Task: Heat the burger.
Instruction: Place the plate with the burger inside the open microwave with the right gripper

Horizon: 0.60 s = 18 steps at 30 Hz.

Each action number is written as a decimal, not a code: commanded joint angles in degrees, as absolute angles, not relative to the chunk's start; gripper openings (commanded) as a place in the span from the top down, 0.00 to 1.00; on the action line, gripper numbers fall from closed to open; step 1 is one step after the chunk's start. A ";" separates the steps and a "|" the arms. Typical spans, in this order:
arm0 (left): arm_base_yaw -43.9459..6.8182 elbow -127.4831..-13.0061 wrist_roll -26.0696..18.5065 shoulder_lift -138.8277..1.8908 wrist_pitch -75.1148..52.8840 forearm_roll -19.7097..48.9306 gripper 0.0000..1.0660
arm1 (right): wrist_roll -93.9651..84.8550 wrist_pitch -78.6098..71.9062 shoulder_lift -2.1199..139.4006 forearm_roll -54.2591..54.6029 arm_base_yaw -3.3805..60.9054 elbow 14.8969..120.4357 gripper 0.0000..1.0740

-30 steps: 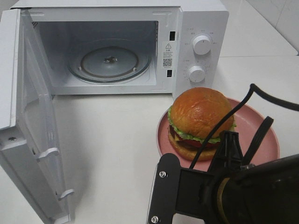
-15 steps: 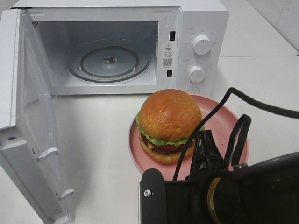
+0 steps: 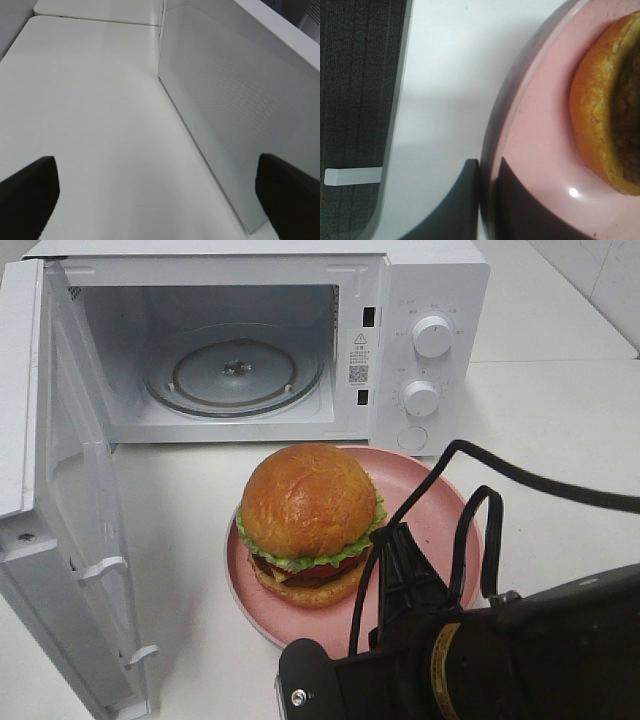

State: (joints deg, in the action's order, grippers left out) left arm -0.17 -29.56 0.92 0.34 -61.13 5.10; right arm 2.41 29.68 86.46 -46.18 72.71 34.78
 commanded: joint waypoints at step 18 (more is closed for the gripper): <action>-0.11 -29.56 0.97 1.32 -61.19 5.67 0.06 | -27.27 20.28 85.94 -40.91 58.04 37.13 1.00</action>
State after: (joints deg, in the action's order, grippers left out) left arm -0.17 -29.56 0.92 0.34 -61.13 5.10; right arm -25.15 21.89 86.52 -40.34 58.44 36.15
